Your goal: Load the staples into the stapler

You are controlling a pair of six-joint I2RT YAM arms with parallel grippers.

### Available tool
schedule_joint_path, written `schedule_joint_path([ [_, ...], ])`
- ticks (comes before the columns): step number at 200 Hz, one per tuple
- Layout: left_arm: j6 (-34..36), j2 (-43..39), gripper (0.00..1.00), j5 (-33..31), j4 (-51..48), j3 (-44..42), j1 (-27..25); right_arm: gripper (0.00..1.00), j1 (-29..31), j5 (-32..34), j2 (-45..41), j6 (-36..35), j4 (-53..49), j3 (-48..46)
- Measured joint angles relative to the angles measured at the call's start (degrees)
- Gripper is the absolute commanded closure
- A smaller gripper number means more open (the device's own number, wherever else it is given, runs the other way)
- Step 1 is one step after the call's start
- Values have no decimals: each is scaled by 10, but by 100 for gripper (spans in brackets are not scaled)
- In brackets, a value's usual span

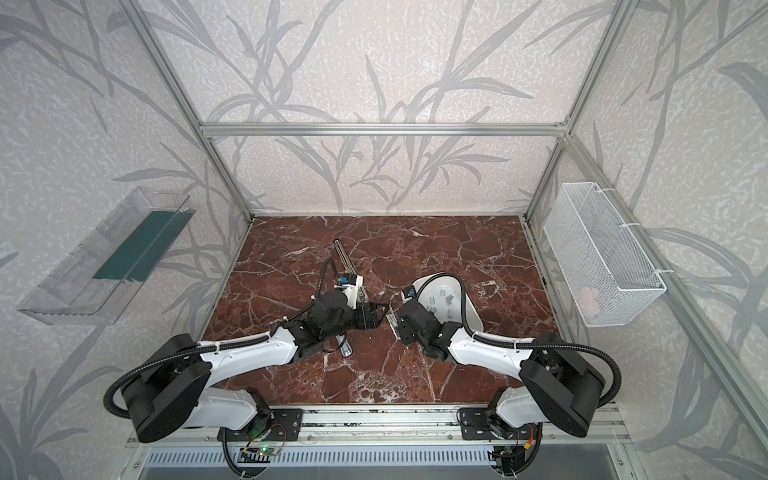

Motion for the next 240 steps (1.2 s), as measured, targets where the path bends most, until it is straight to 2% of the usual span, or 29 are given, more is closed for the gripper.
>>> schedule_joint_path([
  [44, 26, -60, 11, 10, -55, -3, 50, 82, 13, -31, 0, -46, 68, -14],
  [75, 51, -165, 5, -6, -154, -20, 59, 82, 15, -49, 2, -73, 107, -35],
  [86, 56, -226, 1, -25, -201, -32, 59, 82, 15, -51, 4, -79, 117, -40],
  [120, 44, -415, 1, -118, -362, -71, 60, 82, 15, -55, 17, -89, 144, -43],
  [138, 38, -487, 1, -154, -425, -90, 62, 82, 15, -55, 26, -94, 156, -43],
  [163, 34, -553, 3, -185, -459, -139, 63, 83, 15, -55, 44, -98, 174, -43],
  [204, 34, -548, 4, -198, -478, -163, 63, 83, 15, -55, 63, -101, 186, -44],
  [240, 35, -444, 4, -199, -471, -155, 63, 83, 15, -51, 62, -102, 195, -49],
])
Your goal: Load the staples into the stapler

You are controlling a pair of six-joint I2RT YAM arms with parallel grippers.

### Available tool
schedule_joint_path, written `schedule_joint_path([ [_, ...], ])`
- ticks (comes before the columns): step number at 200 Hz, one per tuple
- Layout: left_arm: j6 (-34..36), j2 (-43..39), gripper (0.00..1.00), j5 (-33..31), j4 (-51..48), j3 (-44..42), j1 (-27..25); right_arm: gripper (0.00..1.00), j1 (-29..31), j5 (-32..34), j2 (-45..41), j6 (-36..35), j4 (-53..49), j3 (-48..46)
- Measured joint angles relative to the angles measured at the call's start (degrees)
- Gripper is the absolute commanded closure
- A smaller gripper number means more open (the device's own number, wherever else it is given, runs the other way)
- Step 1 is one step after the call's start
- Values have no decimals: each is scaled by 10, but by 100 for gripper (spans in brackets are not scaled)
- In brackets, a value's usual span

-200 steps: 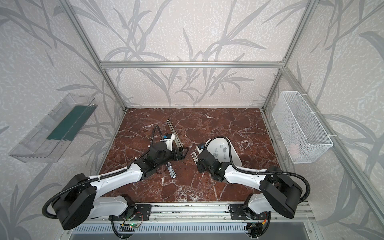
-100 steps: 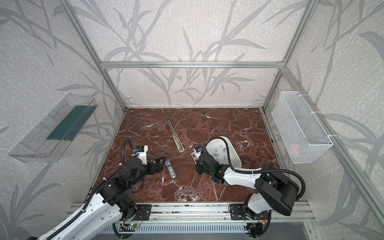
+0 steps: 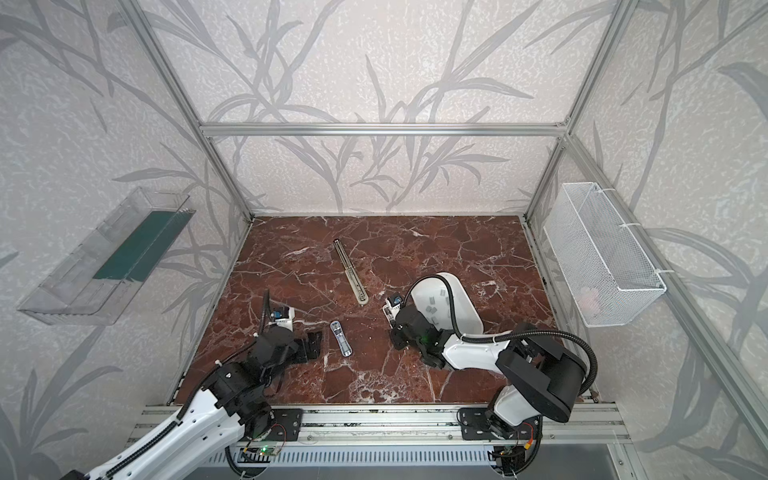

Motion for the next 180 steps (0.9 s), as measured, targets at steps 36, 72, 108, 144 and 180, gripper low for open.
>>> schedule_joint_path([
  [36, 0, 59, 4, 1, 3, 19, 0, 83, 0, 1, 0, 0, 0, -2],
  [72, 0, 29, 3, 1, 3, 21, 0, 83, 0, 1, 0, 0, 2, -3],
  [108, 0, -38, 3, 0, 1, 20, 1, 83, 0, 2, 2, 0, 7, -3],
  [144, 0, -63, 3, 0, 0, 14, 3, 83, 0, 7, 10, 0, 9, -3],
  [180, 0, -51, 3, 0, 0, 14, 3, 83, 0, 11, 16, 0, 9, -3],
])
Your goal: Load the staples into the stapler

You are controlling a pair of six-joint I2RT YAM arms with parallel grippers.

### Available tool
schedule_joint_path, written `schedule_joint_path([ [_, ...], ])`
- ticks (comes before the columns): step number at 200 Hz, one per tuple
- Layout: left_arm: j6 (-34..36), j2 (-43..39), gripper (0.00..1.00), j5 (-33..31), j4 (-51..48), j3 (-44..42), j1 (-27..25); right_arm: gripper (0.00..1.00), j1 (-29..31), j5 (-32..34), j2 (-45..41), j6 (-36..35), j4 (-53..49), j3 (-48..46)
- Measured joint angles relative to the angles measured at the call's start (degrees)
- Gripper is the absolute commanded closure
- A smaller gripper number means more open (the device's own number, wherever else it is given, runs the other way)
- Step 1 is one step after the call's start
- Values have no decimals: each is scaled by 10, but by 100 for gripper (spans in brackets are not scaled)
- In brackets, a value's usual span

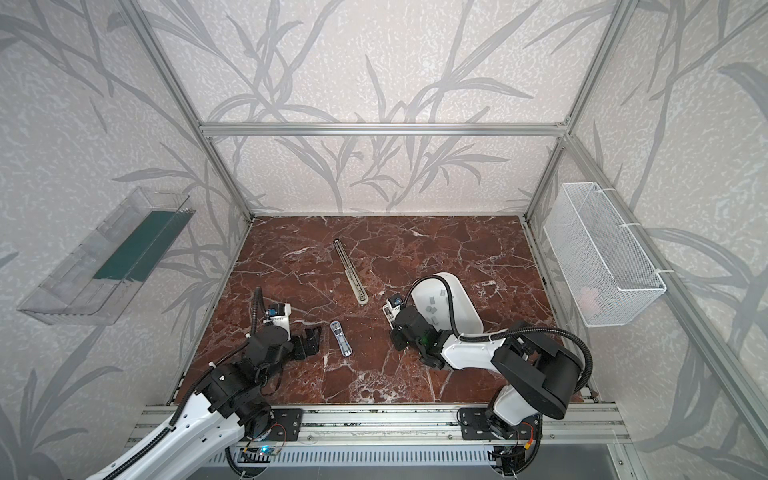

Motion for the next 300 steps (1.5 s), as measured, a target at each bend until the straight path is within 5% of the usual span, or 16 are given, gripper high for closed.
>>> schedule_joint_path([
  [300, 0, 11, 3, 0, 0, 0, 3, 85, 0, 0, 17, 7, 5, -2],
])
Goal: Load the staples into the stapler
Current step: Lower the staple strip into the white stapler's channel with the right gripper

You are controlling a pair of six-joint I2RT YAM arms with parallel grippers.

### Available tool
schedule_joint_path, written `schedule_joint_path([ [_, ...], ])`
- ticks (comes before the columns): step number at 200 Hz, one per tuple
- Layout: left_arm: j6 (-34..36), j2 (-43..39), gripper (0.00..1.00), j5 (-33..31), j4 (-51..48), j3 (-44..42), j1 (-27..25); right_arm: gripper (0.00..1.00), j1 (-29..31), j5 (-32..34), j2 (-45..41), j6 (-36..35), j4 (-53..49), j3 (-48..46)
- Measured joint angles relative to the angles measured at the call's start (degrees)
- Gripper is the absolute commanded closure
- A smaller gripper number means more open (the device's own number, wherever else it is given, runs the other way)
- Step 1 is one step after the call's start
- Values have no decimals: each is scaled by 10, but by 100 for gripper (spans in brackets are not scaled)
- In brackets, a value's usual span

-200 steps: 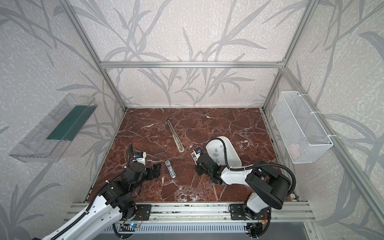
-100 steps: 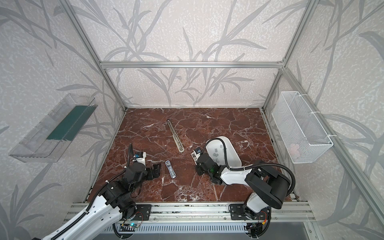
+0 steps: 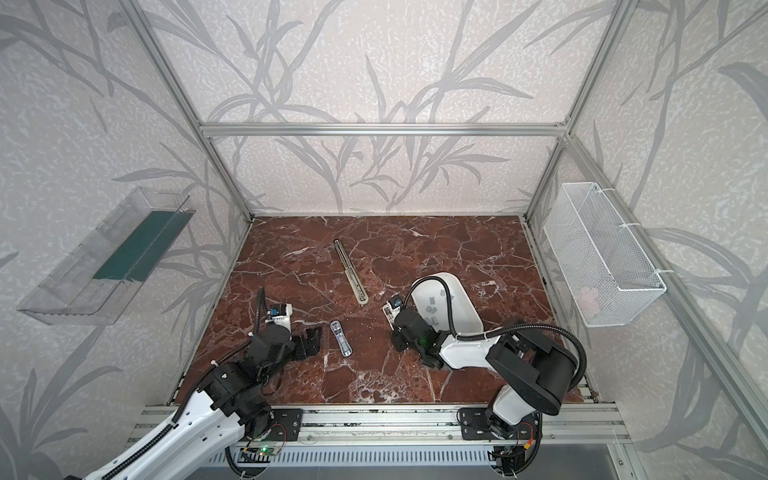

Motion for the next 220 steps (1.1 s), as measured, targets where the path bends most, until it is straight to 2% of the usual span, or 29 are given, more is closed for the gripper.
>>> schedule_joint_path([
  [105, 0, 0, 3, 0, 0, 0, 0, 84, 3, -6, -45, 26, -15, -26],
  [220, 0, 0, 3, 0, 0, 0, 1, 84, 6, -5, -40, 37, -18, -25],
])
